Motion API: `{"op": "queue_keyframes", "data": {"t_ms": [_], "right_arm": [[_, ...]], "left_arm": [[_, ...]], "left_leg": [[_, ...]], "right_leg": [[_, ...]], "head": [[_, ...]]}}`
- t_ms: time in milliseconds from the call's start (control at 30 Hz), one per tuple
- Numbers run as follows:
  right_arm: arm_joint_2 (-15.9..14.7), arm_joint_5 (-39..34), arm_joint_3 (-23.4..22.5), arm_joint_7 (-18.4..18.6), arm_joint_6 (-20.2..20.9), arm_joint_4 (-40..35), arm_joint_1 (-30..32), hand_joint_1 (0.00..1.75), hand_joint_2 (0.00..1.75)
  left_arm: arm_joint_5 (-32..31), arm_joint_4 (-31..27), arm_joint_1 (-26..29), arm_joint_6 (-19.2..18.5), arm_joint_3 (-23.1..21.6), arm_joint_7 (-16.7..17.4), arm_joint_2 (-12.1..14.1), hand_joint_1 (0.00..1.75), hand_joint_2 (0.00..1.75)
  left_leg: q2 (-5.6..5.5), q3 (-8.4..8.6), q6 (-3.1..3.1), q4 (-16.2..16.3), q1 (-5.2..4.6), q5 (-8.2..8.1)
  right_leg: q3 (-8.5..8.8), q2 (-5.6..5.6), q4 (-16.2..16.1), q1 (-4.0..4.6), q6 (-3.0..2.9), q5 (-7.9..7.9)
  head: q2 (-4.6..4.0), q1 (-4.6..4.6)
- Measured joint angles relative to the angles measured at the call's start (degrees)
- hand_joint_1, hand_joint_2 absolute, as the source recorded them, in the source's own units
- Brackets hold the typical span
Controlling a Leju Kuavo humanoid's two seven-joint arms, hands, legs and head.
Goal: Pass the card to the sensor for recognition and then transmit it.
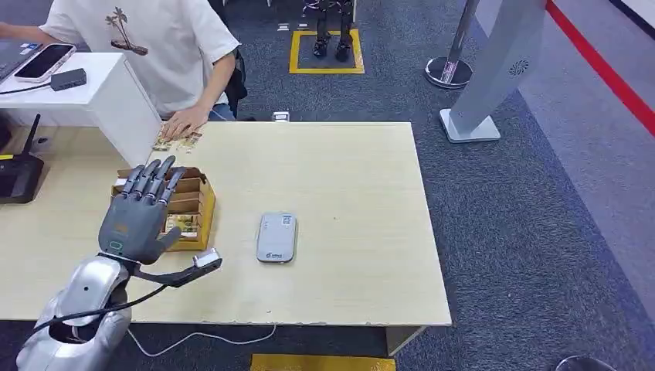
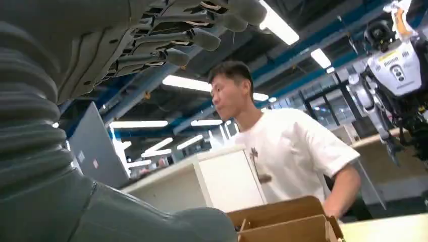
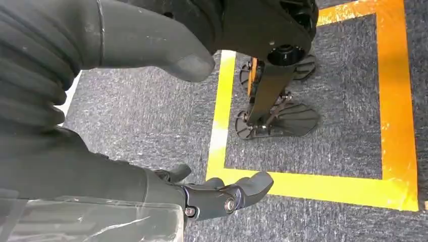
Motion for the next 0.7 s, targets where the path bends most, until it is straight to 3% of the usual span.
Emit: {"op": "queue_keyframes", "data": {"t_ms": [700], "right_arm": [[0.0,0.2,-1.1,0.0,0.0,-0.2,0.0,0.0,1.75]], "left_arm": [[-4.3,-2.5,10.9,2.1,7.0,0.0,-3.6,0.0,1.75]], "left_leg": [[-0.01,0.0,0.0,0.0,0.02,0.0]], "right_leg": [[0.0,-0.02,0.0,0.01,0.0,-0.01]], "head": [[0.0,-0.09]]}}
